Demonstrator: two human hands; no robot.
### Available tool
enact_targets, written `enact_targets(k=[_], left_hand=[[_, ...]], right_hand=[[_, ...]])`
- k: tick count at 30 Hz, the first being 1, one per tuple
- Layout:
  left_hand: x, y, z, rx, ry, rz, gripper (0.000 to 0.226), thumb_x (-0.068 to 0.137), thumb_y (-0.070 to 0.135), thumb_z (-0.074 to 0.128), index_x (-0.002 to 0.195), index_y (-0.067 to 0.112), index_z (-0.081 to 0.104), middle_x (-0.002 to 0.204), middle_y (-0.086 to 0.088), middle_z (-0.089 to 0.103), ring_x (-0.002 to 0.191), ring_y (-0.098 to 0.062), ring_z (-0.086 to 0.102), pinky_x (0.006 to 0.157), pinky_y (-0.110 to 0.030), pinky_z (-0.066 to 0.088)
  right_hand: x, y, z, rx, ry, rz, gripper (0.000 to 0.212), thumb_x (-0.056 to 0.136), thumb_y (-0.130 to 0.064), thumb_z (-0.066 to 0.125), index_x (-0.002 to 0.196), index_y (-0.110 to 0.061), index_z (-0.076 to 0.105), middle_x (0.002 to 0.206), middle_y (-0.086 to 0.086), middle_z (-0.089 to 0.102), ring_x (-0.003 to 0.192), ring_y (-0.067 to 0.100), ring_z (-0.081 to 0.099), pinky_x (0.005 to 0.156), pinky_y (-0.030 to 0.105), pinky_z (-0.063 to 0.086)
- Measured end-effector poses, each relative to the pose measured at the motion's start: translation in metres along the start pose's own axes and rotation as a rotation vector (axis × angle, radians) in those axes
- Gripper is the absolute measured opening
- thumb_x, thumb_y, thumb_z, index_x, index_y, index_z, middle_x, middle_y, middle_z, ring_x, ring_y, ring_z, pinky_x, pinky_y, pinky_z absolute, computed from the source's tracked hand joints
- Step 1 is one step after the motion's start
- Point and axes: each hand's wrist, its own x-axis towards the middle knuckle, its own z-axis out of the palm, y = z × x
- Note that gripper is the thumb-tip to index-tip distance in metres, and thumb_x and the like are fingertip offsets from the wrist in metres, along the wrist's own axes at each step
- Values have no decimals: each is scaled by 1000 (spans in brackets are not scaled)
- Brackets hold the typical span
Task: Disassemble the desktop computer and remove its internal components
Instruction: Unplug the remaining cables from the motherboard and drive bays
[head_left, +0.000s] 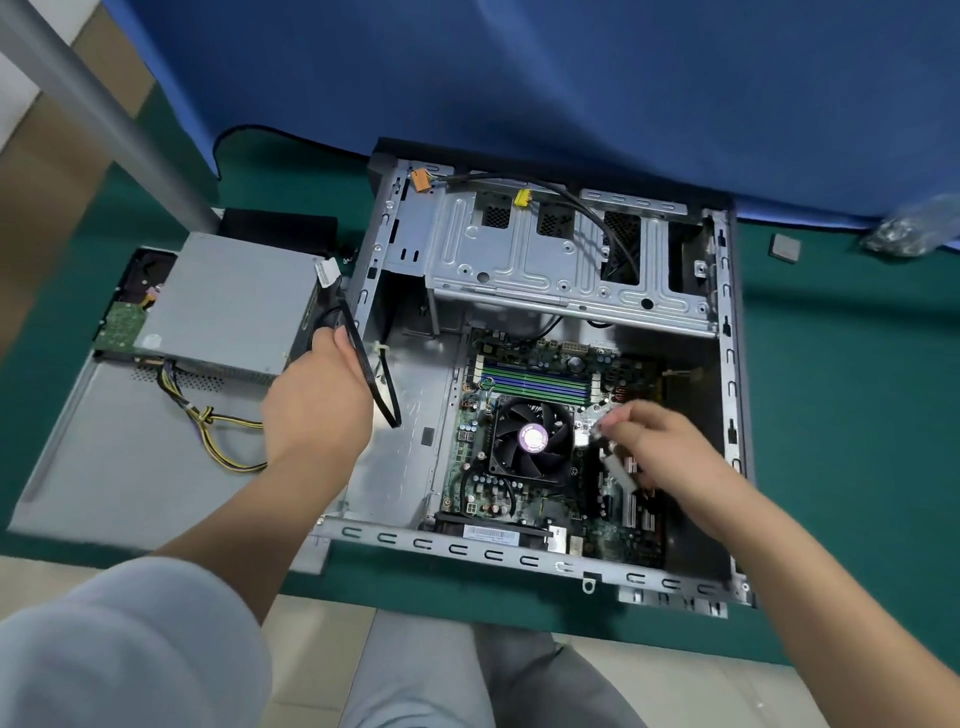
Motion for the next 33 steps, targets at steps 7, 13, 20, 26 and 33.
enact_targets(k=[7, 13, 20, 26, 33], left_hand=[[0, -1, 1, -1, 9, 3, 40, 103, 30, 15, 97, 5, 46, 56, -2, 39, 60, -30, 45, 56, -37, 33], [2, -1, 3, -7, 10, -1, 38, 103, 29, 16, 98, 6, 46, 55, 0, 37, 58, -28, 42, 56, -36, 32], [0, 0, 2, 24, 21, 1, 40, 103, 29, 15, 100, 5, 47, 56, 0, 37, 58, -28, 43, 55, -36, 30], [0, 0, 2, 46, 14, 7, 40, 103, 30, 15, 100, 5, 46, 56, 0, 35, 62, -30, 43, 58, -38, 32], [0, 1, 1, 48, 8, -6, 37, 103, 29, 16, 99, 6, 45, 55, 0, 34, 59, -28, 40, 57, -37, 30]], right_hand=[[4, 4, 16, -686, 38, -97, 25, 78, -38, 74, 56, -31, 65, 102, -2, 54, 111, 26, 36, 99, 42, 35], [0, 8, 5, -750, -334, -100, 24, 83, -26, 71, 61, -31, 66, 83, -11, 67, 87, 10, 58, 70, 22, 47], [9, 18, 25, -912, -206, -94, 9, 84, -26, 68, 82, -21, 75, 85, -2, 71, 80, 18, 65, 73, 33, 55], [14, 20, 31, -871, -92, -41, 33, 81, -31, 72, 58, -13, 56, 63, 0, 58, 59, 18, 54, 52, 24, 42], [31, 9, 8, -513, 346, 24, 32, 90, -4, 49, 122, 1, 44, 125, 30, 45, 99, 33, 49, 78, 32, 38]])
